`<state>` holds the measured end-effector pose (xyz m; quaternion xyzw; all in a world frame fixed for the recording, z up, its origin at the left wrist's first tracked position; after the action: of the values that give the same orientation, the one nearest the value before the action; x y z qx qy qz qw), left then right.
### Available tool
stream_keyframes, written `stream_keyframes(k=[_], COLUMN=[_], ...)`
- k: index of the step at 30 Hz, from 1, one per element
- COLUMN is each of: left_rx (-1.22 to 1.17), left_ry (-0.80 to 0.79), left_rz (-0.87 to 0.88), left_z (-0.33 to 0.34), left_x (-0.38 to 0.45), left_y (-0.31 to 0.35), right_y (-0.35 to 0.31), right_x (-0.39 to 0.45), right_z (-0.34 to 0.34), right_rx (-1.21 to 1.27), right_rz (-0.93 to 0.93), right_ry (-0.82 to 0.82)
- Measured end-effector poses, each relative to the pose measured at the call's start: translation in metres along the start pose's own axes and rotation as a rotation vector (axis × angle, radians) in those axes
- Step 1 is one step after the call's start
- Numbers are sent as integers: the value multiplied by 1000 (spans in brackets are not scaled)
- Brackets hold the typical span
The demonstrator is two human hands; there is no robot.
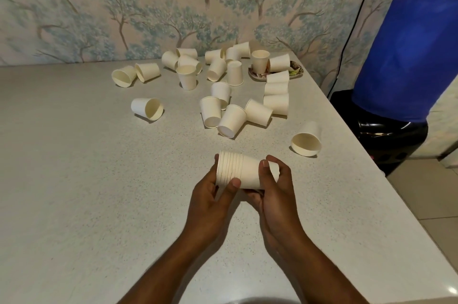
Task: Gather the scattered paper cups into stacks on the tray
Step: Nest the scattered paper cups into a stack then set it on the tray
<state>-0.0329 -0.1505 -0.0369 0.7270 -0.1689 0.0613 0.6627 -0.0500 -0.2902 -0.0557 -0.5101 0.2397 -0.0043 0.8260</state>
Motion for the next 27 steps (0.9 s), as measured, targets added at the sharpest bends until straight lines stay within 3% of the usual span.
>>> stream_keyframes(k=[7, 10, 12, 15, 16, 22, 27], left_rx=[12, 7, 2, -27, -34, -16, 0], left_ry=[82, 100, 104, 133, 137, 151, 136], left_rz=[38, 39, 48, 34, 28, 34, 38], left_z=[-12, -15, -15, -14, -14, -26, -39], left_x=[2, 9, 10, 8, 7, 17, 29], left_y=[0, -3, -4, -9, -11, -11, -15], right_y=[-13, -28, -45, -77, -83, -82, -86], right_x=[-1, 6, 15, 34, 43, 90, 98], right_z=[19, 16, 2, -22, -30, -63, -69], right_rx=[-90, -259, -429, -956, -1079, -1370, -1358], right_rz=[9, -28, -205, -637, -705, -635, -668], right_ry=[-52, -32, 91, 391, 460, 645, 780])
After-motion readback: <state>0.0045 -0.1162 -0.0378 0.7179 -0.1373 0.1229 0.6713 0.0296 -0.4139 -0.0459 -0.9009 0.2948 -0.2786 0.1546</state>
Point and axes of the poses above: each hand's wrist, its own x-axis towards the middle knuckle, its own z-axis out of the palm, y = z × x, the point moved 3 cm from there along x, towards the middle knuckle, and after that the axes turned 13 degrees about z, right-handed, at the moved point
